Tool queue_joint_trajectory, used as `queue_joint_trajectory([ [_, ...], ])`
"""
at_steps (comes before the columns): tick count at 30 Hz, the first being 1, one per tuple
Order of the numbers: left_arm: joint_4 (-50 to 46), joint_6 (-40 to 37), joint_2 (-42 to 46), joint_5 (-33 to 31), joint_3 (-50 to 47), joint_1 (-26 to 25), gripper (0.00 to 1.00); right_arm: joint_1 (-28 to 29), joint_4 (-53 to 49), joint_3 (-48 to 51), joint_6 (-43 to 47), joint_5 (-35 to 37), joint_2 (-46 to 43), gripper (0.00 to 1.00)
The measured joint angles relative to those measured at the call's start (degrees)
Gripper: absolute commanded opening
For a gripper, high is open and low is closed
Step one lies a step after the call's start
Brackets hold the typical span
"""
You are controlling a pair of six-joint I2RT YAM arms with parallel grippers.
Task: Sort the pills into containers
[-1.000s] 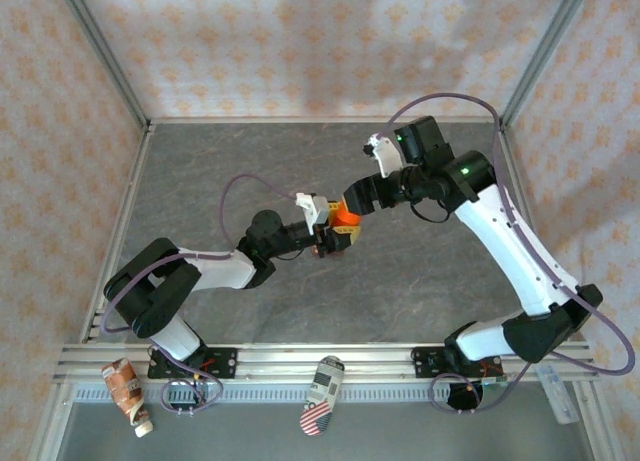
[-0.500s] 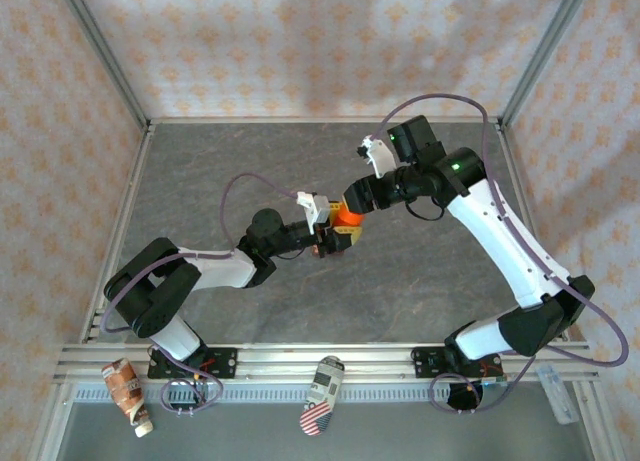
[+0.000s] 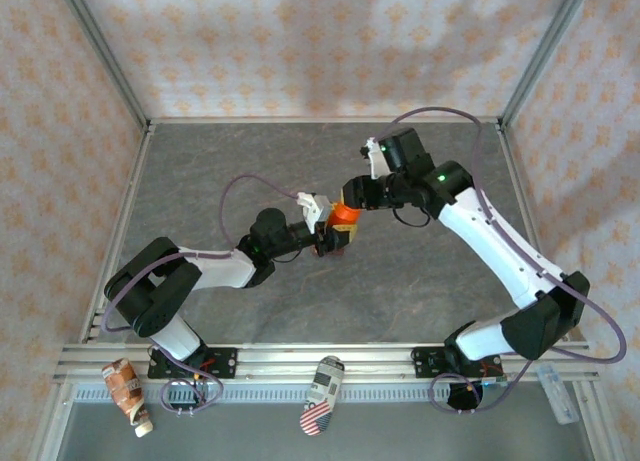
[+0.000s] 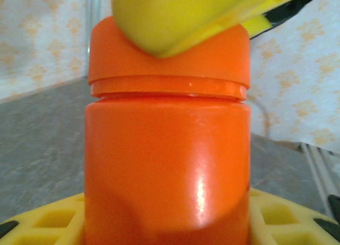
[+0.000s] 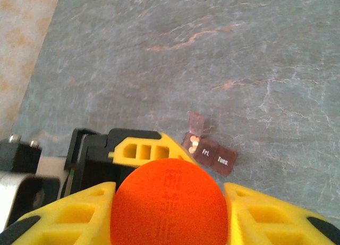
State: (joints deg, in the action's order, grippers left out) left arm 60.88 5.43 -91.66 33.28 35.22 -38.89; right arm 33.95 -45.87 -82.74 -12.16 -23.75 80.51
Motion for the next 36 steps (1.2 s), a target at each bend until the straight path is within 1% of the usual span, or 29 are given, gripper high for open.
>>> queue_joint_trajectory([
  [5,-0.28,-3.56,0.0,-6.05,-1.29,-0.09,0.0,4.22,4.98,1.92,-10.49,9.44,1.07,0.45],
  [7,-0.44,-4.11,0.0,-8.24,-1.64,-0.07,0.0,5.14,6.45,1.9,-13.11,11.82,2.23,0.45],
  [13,-1.6,-4.68,-0.37,-11.58,-2.08,-0.04,0.0,5.77,7.26,0.92,-16.13,13.99,5.16,0.5],
  [15,-1.22,-4.98,-0.37,-11.89,-2.08,-0.07,0.0,5.75,6.54,0.11,-16.15,13.94,5.35,0.54],
  [16,-0.76,-5.11,-0.37,-11.91,-2.08,-0.09,0.0,5.6,6.08,-0.35,-16.17,13.73,5.33,0.58],
  [20,3.06,-5.53,-0.37,-11.91,-1.9,-0.13,0.0,3.74,4.92,-1.27,-15.54,10.73,4.44,0.8],
  [22,4.07,-5.53,-0.37,-11.82,-1.9,-0.44,0.0,1.95,4.37,-1.29,-14.58,9.01,2.8,0.86],
  [25,4.76,-5.51,-0.37,-10.73,-1.9,-0.48,0.0,-0.85,2.45,-2.38,-11.3,7.04,-0.46,0.88],
  [30,5.86,-4.83,-0.37,-6.95,-1.9,-0.37,0.0,-4.2,-0.57,-5.75,-2.64,2.21,-4.61,0.87],
  [32,6.29,-3.74,-0.37,-4.24,-1.88,-0.37,0.0,-4.5,-2.1,-6.64,2.43,-1.11,-5.07,0.87],
  [36,6.34,-0.96,-0.35,0.74,-1.14,-0.37,0.0,-4.5,-6.38,-7.02,10.82,-5.53,-4.7,0.85],
])
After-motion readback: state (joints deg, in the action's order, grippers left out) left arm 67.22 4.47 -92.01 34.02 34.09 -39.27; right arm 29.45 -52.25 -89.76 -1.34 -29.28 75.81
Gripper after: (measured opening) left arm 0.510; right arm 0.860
